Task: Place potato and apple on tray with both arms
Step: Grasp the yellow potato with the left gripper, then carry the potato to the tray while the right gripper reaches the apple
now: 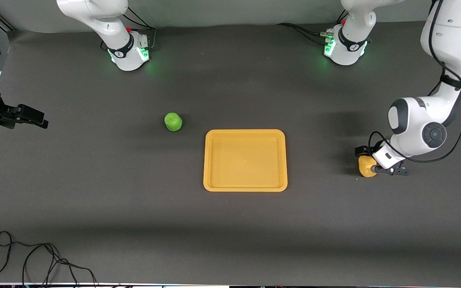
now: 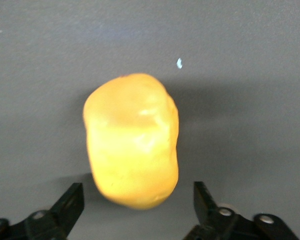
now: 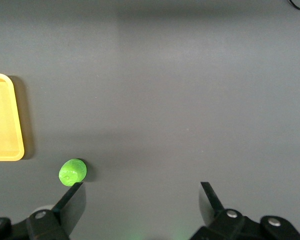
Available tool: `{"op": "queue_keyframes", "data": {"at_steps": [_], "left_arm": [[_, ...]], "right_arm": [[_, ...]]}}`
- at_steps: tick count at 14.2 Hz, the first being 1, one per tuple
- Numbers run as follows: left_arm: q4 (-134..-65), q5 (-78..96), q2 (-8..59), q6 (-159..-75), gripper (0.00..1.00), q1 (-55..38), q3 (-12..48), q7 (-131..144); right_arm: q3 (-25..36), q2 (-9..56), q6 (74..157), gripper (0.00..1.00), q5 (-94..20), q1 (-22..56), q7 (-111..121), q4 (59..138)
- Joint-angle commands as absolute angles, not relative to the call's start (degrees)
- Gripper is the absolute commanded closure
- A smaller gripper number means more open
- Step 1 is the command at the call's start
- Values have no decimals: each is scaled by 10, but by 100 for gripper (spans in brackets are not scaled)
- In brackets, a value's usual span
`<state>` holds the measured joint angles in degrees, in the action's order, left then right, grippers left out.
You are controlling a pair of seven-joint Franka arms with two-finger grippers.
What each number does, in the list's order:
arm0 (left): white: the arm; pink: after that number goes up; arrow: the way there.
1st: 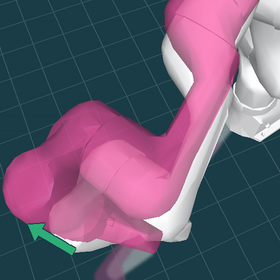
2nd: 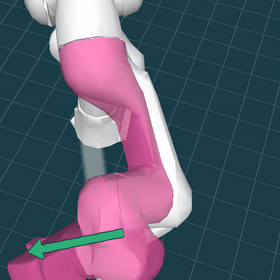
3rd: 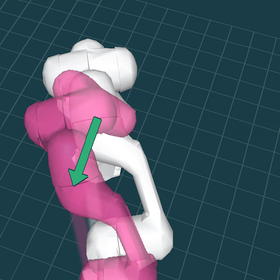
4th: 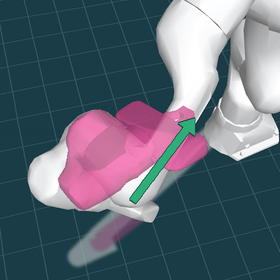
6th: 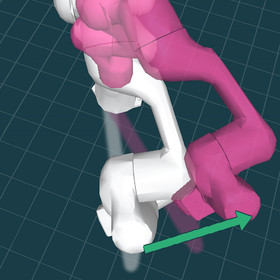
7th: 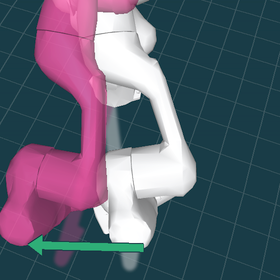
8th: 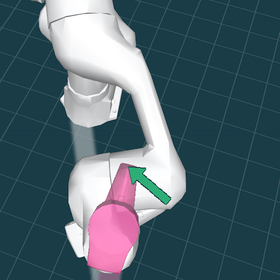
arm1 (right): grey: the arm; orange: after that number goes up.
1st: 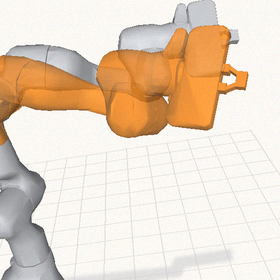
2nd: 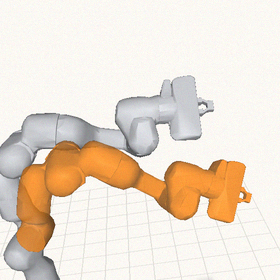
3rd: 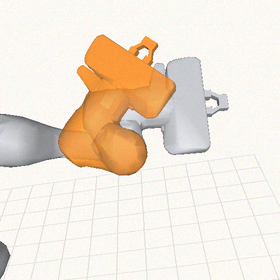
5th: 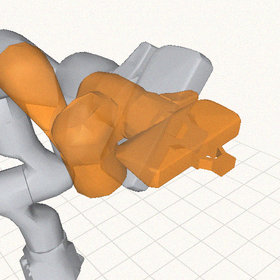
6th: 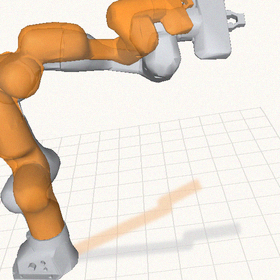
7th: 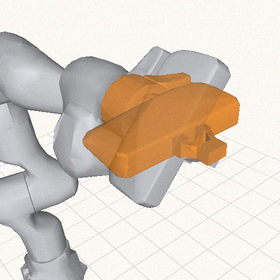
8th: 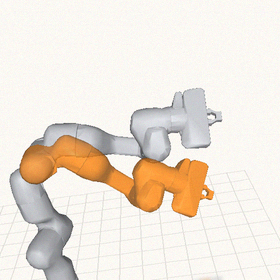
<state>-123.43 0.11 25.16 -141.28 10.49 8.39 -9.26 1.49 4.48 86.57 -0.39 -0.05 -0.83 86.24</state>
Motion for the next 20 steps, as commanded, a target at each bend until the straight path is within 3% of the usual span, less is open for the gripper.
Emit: {"op": "queue_keyframes", "data": {"at_steps": [1, 3, 6, 9, 13, 16, 20], "left_arm": [[-1217, -5, 258, -1413, 39, 105, 83, -105], [-1199, -4, 255, -1404, 69, 106, 84, -112], [-1172, 8, 244, -1363, 89, 104, 86, -103], [-1115, 35, 242, -1269, 90, 75, 110, -12], [-1084, 37, 239, -1231, 88, 35, 193, 195], [-1089, 34, 245, -1239, 87, 13, 278, 313], [-1092, 26, 288, -1310, 87, -75, 278, 393]], "right_arm": [[20, 40, 863, 0, -12, 4, -11, 864], [20, 40, 864, 0, -12, 5, -11, 862], [14, 36, 864, 0, -13, 21, -21, 868], [16, 12, 867, 0, -19, 67, -46, 906], [18, -37, 895, 0, -40, 163, -164, 978], [17, -71, 939, 0, -33, 245, -261, 1046], [15, -126, 1003, 0, -23, 308, -314, 1157]]}}
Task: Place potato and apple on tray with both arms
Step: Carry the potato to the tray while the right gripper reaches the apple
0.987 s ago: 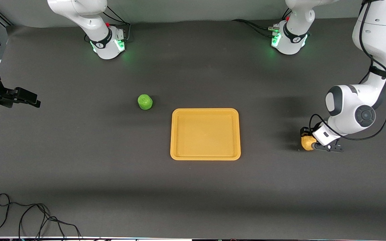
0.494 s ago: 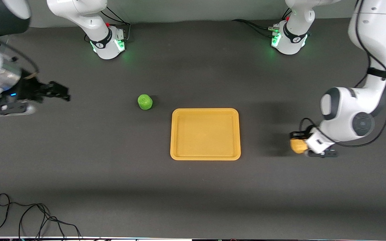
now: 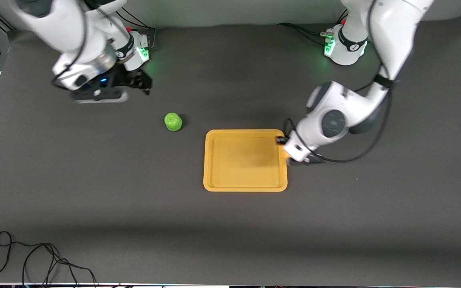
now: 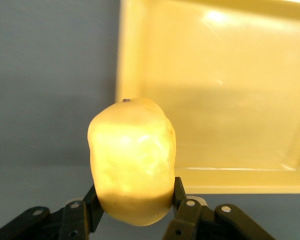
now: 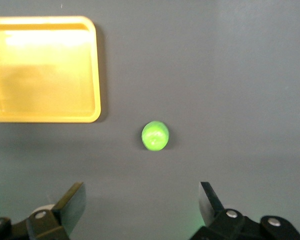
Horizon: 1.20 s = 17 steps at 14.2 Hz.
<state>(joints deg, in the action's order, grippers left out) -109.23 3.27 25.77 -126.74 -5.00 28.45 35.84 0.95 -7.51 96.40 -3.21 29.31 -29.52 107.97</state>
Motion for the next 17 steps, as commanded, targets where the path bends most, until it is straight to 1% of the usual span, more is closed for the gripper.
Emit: {"op": "queue_keyframes", "data": {"at_steps": [1, 2, 4, 6, 8, 9, 10, 11, 12, 14, 16, 17], "left_arm": [[-1093, 22, 304, -1336, 87, -82, 278, 397], [-1094, 13, 313, -1339, 87, -83, 276, 397], [-1094, -10, 316, -1328, 86, -74, 276, 393], [-1094, -27, 326, -1322, 80, -79, 259, 388], [-1092, -39, 337, -1332, 69, -80, 258, 389], [-1092, -39, 335, -1332, 51, -82, 258, 390], [-1091, -39, 334, -1333, 23, -83, 259, 390], [-1090, -39, 332, -1333, 4, -84, 259, 390], [-1090, -39, 330, -1331, 0, -84, 259, 390], [-1088, -39, 324, -1323, 0, -80, 259, 391], [-1086, -38, 292, -1307, 0, -73, 260, 398], [-1081, -35, 262, -1282, 0, -72, 258, 400]], "right_arm": [[15, -132, 1018, 0, -12, 314, -315, 1178], [15, -134, 1042, 0, -10, 314, -315, 1203], [16, -135, 1118, 0, -9, 313, -315, 1269], [16, -129, 1192, 0, -9, 313, -315, 1322], [16, -112, 1274, 0, -9, 313, -316, 1374], [15, -98, 1308, 0, -9, 313, -315, 1395], [15, -78, 1337, 0, -9, 314, -315, 1410], [15, -64, 1359, 0, -9, 315, -316, 1422], [15, -48, 1378, 0, -9, 320, -316, 1429], [15, -8, 1417, 0, -9, 343, -329, 1433], [16, 37, 1466, 0, -9, 354, -336, 1433], [16, 55, 1485, 0, -9, 354, -336, 1433]]}}
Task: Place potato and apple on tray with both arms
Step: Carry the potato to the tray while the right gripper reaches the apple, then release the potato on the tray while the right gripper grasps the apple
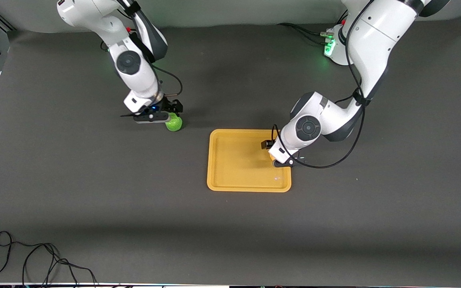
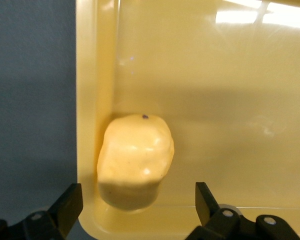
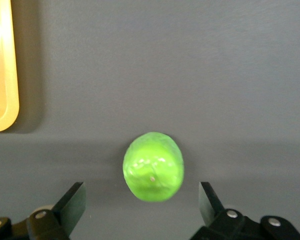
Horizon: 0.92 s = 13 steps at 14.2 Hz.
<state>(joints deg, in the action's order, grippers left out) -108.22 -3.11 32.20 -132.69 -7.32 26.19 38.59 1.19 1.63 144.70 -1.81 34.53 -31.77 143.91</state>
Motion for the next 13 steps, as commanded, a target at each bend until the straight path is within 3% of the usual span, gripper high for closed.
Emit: {"op": "queue_keyframes", "data": {"at_steps": [1, 5, 8, 9, 11, 13], "left_arm": [[-1076, -31, 220, -1237, 0, -55, 258, 390], [-1017, -15, 121, -1070, 0, 34, 256, 310], [-1018, -22, 62, -1027, 0, 126, 254, 180], [-1029, -28, 43, -1026, 0, 150, 253, 144], [-1039, -33, 2, -1008, 0, 194, 252, 33], [-1083, -33, -52, -999, 0, 220, 249, -38]], "right_arm": [[16, 71, 1502, 0, -9, 354, -336, 1433], [19, 117, 1576, 0, -9, 353, -336, 1455], [19, 128, 1577, 0, -9, 353, -335, 1456], [19, 131, 1574, 11, -9, 352, -335, 1456], [19, 129, 1567, 40, -9, 352, -336, 1456], [22, 106, 1536, 46, -10, 350, -336, 1451]]}}
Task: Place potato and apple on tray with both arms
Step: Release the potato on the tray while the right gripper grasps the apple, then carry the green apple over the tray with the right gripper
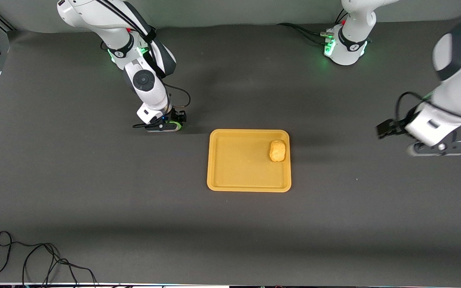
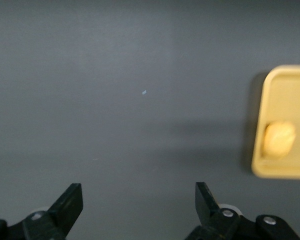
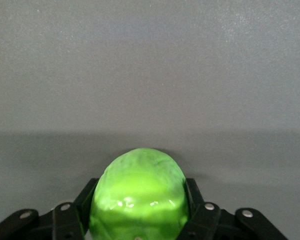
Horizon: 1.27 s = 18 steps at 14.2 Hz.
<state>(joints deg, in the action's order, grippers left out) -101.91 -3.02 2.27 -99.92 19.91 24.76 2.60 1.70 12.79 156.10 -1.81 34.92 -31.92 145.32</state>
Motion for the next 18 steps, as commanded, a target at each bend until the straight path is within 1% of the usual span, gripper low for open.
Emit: {"op": "queue_keyframes", "data": {"at_steps": [1, 3, 4, 5, 6, 8, 9, 10, 13, 15, 17, 18], "left_arm": [[-1099, -33, -68, -1010, 0, 221, 247, -42], [-1093, -26, -68, -1015, 0, 221, 239, -44], [-1092, -24, -67, -1013, 0, 221, 228, -55], [-1093, -24, -69, -1007, 0, 221, 224, -78], [-1093, -24, -70, -1005, 0, 220, 223, -80], [-1095, -24, -71, -1005, 0, 221, 223, -77], [-1095, -24, -69, -1006, 0, 221, 219, -78], [-1094, -24, -69, -1011, 0, 221, 210, -78], [-1088, -18, -69, -1013, 0, 221, 204, -78], [-1088, -18, -70, -1007, 0, 221, 193, -78], [-1087, -9, -69, -1009, 0, 221, 190, -81], [-1088, -8, -70, -1005, 0, 208, 172, -84]], "right_arm": [[26, 82, 1511, 46, -10, 349, -335, 1446], [39, 38, 1441, 46, -10, 349, -328, 1420], [46, 16, 1394, 46, -10, 349, -326, 1392], [52, 1, 1323, 46, -10, 349, -323, 1351], [57, -4, 1239, 46, -9, 349, -323, 1292], [60, 6, 1084, 46, -10, 346, -324, 1151], [63, 16, 1029, 46, -11, 346, -324, 1090], [63, 21, 1002, 46, -11, 346, -326, 1048], [62, 60, 986, 46, -18, 352, -334, 950], [55, 129, 983, 46, -20, 354, -345, 859], [47, 211, 957, 46, -26, 381, -382, 751], [46, 258, 941, 46, -25, 397, -408, 691]]}}
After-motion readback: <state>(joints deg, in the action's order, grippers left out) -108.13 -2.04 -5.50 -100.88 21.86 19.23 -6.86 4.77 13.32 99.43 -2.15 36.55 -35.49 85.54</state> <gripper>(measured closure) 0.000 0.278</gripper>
